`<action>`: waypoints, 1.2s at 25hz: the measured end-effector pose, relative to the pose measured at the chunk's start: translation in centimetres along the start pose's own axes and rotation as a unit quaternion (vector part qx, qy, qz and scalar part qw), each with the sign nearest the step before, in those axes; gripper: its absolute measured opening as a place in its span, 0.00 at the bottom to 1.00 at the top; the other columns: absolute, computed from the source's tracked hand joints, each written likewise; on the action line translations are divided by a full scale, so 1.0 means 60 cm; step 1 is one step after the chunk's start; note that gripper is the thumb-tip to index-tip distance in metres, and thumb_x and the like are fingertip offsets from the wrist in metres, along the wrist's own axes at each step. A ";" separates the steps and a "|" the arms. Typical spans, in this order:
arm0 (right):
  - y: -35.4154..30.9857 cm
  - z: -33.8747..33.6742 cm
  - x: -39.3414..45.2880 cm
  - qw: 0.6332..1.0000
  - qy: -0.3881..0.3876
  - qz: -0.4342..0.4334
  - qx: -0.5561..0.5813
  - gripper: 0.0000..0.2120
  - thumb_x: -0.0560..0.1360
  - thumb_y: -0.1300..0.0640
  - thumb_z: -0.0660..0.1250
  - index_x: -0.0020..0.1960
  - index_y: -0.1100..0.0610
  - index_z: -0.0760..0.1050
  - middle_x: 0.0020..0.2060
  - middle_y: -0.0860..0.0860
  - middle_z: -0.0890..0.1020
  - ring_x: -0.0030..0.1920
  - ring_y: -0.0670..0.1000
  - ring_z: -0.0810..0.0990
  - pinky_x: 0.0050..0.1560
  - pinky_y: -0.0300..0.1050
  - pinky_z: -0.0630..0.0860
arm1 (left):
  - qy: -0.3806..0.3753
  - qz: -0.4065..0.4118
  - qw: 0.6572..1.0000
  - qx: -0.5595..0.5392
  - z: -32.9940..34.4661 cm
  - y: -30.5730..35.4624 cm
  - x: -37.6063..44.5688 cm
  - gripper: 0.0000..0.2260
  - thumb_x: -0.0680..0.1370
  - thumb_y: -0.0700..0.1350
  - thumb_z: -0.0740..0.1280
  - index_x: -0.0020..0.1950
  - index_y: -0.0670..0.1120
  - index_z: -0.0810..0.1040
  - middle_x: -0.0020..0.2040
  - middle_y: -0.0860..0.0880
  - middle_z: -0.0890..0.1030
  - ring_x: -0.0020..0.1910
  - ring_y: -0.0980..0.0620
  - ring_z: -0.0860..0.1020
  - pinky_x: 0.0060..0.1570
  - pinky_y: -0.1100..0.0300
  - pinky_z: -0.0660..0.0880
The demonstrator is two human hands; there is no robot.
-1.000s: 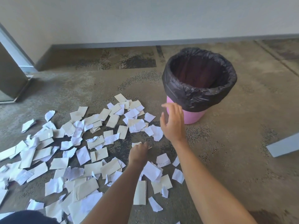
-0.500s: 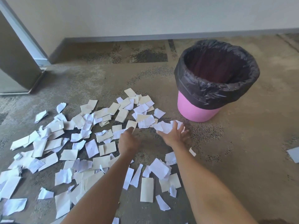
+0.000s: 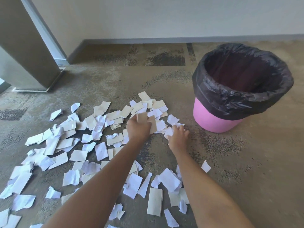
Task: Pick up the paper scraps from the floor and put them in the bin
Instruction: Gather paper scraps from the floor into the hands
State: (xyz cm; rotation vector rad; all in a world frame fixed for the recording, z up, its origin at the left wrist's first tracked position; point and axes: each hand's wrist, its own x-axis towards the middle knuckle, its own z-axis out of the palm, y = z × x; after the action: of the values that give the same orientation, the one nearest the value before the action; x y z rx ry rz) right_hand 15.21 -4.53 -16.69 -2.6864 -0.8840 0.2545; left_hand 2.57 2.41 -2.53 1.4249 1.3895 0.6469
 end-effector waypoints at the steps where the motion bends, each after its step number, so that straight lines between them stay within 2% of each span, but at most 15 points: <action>1: 0.001 -0.005 0.005 1.000 -0.009 -0.004 0.009 0.21 0.76 0.49 0.70 0.66 0.53 0.71 0.64 0.53 0.73 0.60 0.59 0.71 0.57 0.49 0.67 | -0.010 0.002 1.000 -0.023 0.008 0.017 -0.002 0.09 0.71 0.38 0.67 0.45 0.50 0.80 0.37 0.53 0.78 0.35 0.52 0.78 0.34 0.59 0.77; 4: 0.008 -0.017 0.007 0.993 -0.027 0.018 0.111 0.19 0.76 0.59 0.69 0.66 0.57 0.72 0.65 0.55 0.72 0.61 0.59 0.75 0.56 0.48 0.71 | -0.051 0.002 0.993 -0.104 0.035 0.075 -0.015 0.11 0.70 0.36 0.67 0.47 0.50 0.80 0.40 0.51 0.81 0.42 0.48 0.81 0.41 0.51 0.83; 6: 0.014 -0.024 0.001 0.985 -0.035 0.037 0.166 0.18 0.77 0.63 0.67 0.67 0.58 0.74 0.64 0.57 0.75 0.61 0.59 0.77 0.57 0.47 0.73 | -0.090 0.010 0.984 -0.154 0.055 0.122 -0.027 0.11 0.69 0.35 0.67 0.47 0.49 0.79 0.42 0.50 0.81 0.45 0.45 0.82 0.43 0.44 0.83; 9: 0.027 -0.040 -0.012 0.970 -0.046 0.086 0.224 0.14 0.77 0.65 0.66 0.63 0.61 0.77 0.61 0.59 0.80 0.59 0.59 0.79 0.54 0.46 0.76 | -0.142 0.042 0.969 -0.196 0.088 0.207 -0.058 0.12 0.71 0.32 0.67 0.49 0.47 0.77 0.44 0.50 0.80 0.47 0.45 0.81 0.43 0.41 0.82; 11: 0.031 -0.063 -0.023 0.955 -0.035 0.109 0.275 0.14 0.77 0.66 0.65 0.62 0.62 0.77 0.61 0.58 0.80 0.59 0.58 0.80 0.54 0.44 0.76 | -0.180 0.057 0.962 -0.197 0.120 0.260 -0.082 0.14 0.71 0.31 0.68 0.55 0.44 0.77 0.49 0.46 0.81 0.52 0.43 0.80 0.43 0.40 0.82; 13: 0.030 -0.088 -0.030 0.945 0.002 0.100 0.311 0.16 0.77 0.67 0.64 0.63 0.62 0.77 0.61 0.57 0.80 0.61 0.57 0.79 0.57 0.44 0.74 | -0.225 0.067 0.956 -0.175 0.162 0.302 -0.105 0.17 0.72 0.32 0.68 0.59 0.43 0.76 0.55 0.44 0.80 0.55 0.42 0.79 0.42 0.43 0.83; 16: 0.013 -0.121 -0.028 0.938 0.039 0.074 0.336 0.14 0.76 0.64 0.65 0.61 0.62 0.77 0.56 0.58 0.82 0.58 0.58 0.80 0.54 0.44 0.74 | -0.265 0.087 0.952 -0.126 0.230 0.342 -0.127 0.16 0.73 0.32 0.67 0.58 0.45 0.74 0.55 0.45 0.78 0.54 0.42 0.78 0.43 0.46 0.83; 20: -0.004 -0.181 -0.029 0.910 0.073 0.012 0.407 0.12 0.76 0.67 0.63 0.60 0.65 0.73 0.55 0.62 0.79 0.57 0.60 0.78 0.61 0.56 0.75 | -0.289 0.161 0.943 -0.029 0.272 0.364 -0.137 0.26 0.74 0.38 0.71 0.71 0.47 0.69 0.60 0.45 0.77 0.52 0.47 0.78 0.38 0.64 0.76; 22: -0.003 -0.223 -0.026 0.912 0.146 -0.050 0.379 0.11 0.74 0.70 0.66 0.56 0.65 0.75 0.52 0.60 0.80 0.53 0.58 0.79 0.57 0.53 0.77 | -0.272 0.204 0.940 -0.015 0.264 0.366 -0.125 0.25 0.73 0.36 0.71 0.70 0.46 0.73 0.58 0.47 0.77 0.47 0.53 0.77 0.35 0.69 0.74; 23: -0.002 -0.245 -0.022 0.908 0.201 -0.097 0.355 0.10 0.73 0.71 0.67 0.54 0.65 0.76 0.50 0.59 0.81 0.51 0.56 0.80 0.55 0.50 0.77 | -0.246 0.222 0.943 -0.013 0.256 0.367 -0.113 0.22 0.72 0.37 0.70 0.66 0.47 0.77 0.56 0.49 0.79 0.46 0.54 0.78 0.35 0.68 0.75; 26: -0.003 -0.307 -0.008 0.875 0.313 -0.193 0.316 0.07 0.74 0.69 0.68 0.51 0.64 0.78 0.48 0.56 0.81 0.50 0.50 0.79 0.53 0.40 0.74 | -0.133 0.241 0.959 -0.064 0.215 0.365 -0.071 0.10 0.70 0.40 0.68 0.49 0.49 0.83 0.46 0.52 0.84 0.44 0.54 0.81 0.46 0.59 0.81; 28: -0.004 -0.352 0.000 0.855 0.354 -0.223 0.306 0.06 0.75 0.69 0.66 0.50 0.64 0.79 0.47 0.56 0.80 0.49 0.48 0.78 0.54 0.36 0.72 | -0.071 0.229 0.966 -0.099 0.181 0.355 -0.039 0.08 0.72 0.39 0.67 0.46 0.49 0.83 0.43 0.53 0.83 0.44 0.54 0.81 0.48 0.59 0.79; 30: 0.004 -0.396 0.011 0.841 0.398 -0.207 0.301 0.06 0.74 0.68 0.66 0.49 0.64 0.79 0.47 0.56 0.80 0.47 0.48 0.77 0.53 0.32 0.70 | -0.038 0.209 0.972 -0.102 0.148 0.326 -0.013 0.09 0.74 0.38 0.65 0.48 0.49 0.82 0.43 0.54 0.82 0.43 0.54 0.80 0.45 0.63 0.76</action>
State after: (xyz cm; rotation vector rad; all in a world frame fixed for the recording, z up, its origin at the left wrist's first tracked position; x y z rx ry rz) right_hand 22.00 -9.73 5.51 -1.6881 -0.8671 -0.5603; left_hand 18.36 2.32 12.06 1.5682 0.9355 0.9638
